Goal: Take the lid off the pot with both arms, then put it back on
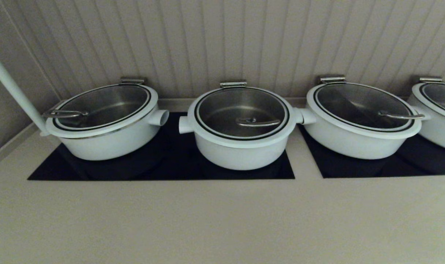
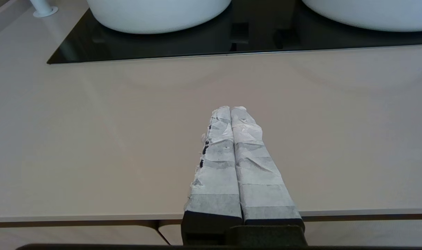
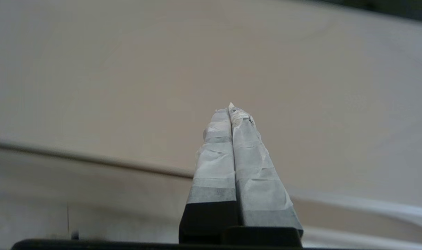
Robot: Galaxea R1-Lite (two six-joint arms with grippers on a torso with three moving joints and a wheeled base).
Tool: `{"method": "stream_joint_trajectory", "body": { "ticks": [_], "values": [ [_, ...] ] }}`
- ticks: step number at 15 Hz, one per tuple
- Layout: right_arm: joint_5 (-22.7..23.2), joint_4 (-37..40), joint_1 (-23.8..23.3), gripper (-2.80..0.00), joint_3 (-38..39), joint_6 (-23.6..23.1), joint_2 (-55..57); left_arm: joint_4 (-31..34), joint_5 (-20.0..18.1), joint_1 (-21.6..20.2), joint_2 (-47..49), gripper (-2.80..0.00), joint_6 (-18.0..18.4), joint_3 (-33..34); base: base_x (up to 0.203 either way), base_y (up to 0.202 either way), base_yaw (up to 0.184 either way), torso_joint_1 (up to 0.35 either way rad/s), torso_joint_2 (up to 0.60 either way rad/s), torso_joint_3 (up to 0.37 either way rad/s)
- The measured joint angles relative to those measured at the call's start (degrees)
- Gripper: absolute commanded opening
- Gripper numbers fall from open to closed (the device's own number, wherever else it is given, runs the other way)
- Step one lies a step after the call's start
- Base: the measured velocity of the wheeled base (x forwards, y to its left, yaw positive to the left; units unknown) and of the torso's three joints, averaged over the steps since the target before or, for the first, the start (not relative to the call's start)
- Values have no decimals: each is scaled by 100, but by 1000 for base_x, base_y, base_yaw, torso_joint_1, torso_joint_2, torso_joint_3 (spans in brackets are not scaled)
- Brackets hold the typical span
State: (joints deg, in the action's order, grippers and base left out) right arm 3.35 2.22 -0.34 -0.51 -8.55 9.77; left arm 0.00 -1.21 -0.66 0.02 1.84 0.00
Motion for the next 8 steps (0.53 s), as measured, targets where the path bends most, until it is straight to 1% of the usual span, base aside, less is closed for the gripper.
{"method": "stream_joint_trajectory", "body": {
  "ticks": [2,4,8],
  "values": [
    [-18,-61,26,-280,0,181,-498,0,0,-1,0,-280,-1,0,0,0,0,0,0,0],
    [-40,-206,32,-280,30,344,-769,0,-2,0,0,-280,-2,0,0,0,0,0,0,0],
    [-40,-211,34,-280,49,359,-953,0,-5,2,0,-280,0,0,0,0,0,0,0,0]
  ]
}}
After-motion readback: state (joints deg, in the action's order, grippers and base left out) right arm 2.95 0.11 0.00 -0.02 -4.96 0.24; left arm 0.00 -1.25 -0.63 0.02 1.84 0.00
